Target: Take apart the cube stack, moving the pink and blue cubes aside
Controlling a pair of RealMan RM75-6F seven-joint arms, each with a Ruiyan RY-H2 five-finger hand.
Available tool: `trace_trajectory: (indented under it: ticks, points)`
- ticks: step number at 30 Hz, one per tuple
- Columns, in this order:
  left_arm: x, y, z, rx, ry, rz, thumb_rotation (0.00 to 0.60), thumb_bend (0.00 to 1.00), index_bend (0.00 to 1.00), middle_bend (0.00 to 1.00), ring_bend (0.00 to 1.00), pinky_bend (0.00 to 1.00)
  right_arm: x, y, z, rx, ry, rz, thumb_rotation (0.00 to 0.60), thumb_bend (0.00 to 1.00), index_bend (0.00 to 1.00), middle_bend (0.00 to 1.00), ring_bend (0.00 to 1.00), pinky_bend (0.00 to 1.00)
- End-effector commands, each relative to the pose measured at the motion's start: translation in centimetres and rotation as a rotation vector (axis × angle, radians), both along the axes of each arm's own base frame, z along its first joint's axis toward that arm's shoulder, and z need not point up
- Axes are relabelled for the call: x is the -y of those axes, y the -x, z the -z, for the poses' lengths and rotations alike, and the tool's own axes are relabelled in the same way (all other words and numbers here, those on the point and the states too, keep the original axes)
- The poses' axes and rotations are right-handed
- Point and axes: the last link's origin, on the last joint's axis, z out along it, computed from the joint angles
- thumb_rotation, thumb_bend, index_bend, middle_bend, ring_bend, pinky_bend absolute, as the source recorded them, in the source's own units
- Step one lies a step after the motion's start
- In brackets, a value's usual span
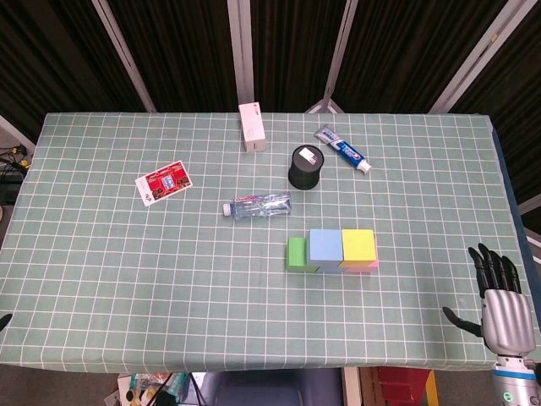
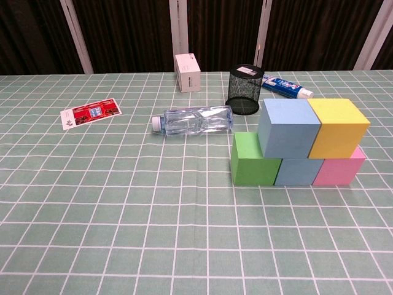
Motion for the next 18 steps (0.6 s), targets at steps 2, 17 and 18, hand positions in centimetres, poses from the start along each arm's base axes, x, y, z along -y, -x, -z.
trace_trajectory:
  ticks: [2,17,18]
  points:
    - [-0.05,-0.06,-0.03,0.0,-0.005,0.005,0.6,0.18,0.15,0.0,0.0,0.0,-0.04,0.03,0.01,0.0,-0.004,-0.001,0.6,0.13,0.0,0.0,0.0,0.0]
    - [0.04,-0.45,0.54,-0.009,0.003,0.011,0.6,0.18,0.15,0.0,0.0,0.0,0.23,-0.24,0.4,0.13,-0.09,-0.103,0.6,0.13,0.0,0.0,0.0,0.0]
    - [0.14,-0.49,0.52,-0.01,0.002,0.015,0.6,0.18,0.15,0.0,0.0,0.0,0.3,-0.16,0.44,0.132,-0.092,-0.101,0.6,0.13,0.0,0.0,0.0,0.0]
